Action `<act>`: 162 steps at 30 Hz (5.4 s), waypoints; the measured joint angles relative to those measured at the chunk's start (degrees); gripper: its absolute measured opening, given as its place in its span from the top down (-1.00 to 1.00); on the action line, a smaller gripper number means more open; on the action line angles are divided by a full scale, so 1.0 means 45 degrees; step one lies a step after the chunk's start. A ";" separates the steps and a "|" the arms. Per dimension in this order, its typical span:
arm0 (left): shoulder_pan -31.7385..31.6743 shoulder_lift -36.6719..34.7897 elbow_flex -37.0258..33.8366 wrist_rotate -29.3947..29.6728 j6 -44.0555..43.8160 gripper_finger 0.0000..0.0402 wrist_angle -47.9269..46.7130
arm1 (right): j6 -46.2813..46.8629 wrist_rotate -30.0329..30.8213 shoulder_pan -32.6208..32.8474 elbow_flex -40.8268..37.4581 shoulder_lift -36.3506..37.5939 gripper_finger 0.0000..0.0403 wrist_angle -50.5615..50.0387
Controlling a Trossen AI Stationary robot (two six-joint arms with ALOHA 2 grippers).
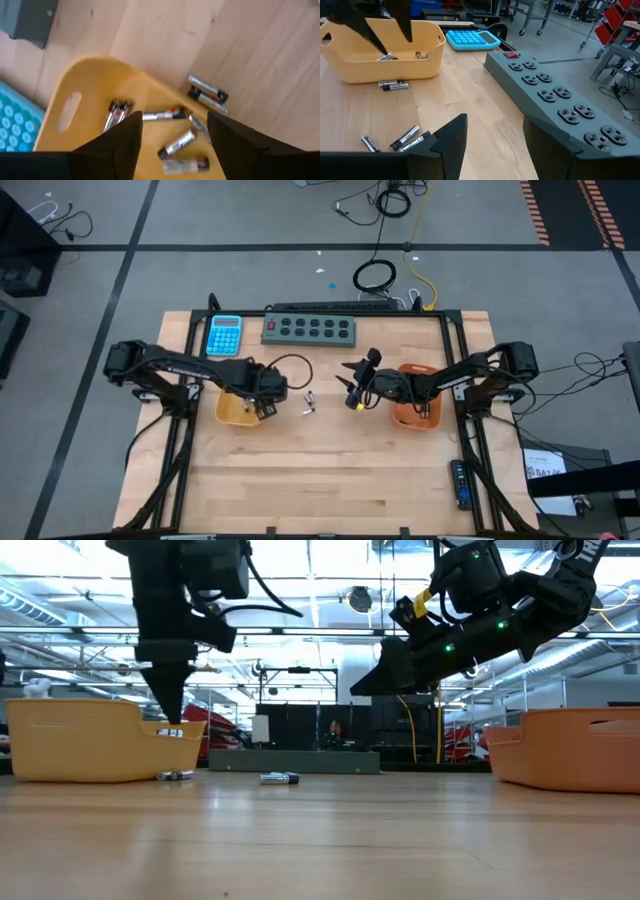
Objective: Sort batteries
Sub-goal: Put the white battery into the yellow bin
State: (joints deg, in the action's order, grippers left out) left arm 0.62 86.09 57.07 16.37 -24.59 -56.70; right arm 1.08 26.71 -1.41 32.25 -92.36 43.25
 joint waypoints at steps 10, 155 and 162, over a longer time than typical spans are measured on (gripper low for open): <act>-0.0081 0.0721 0.0356 -0.1203 0.1872 -0.20 0.4342 | 0.0000 -0.0001 0.0000 0.0000 0.0000 0.08 0.0053; 0.0752 0.5259 0.1143 0.0190 0.1318 0.96 0.7126 | 0.0551 0.0120 0.0004 -0.0450 -0.0085 0.08 0.0067; 0.0594 0.5197 0.1143 -0.0236 0.1222 0.98 0.7036 | -0.0237 -0.0076 -0.1059 -0.2146 -0.0379 0.16 0.4149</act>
State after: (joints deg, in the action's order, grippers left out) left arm 3.29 109.48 62.22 15.31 -19.09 -25.04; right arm 0.02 26.37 -6.18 22.59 -94.06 61.91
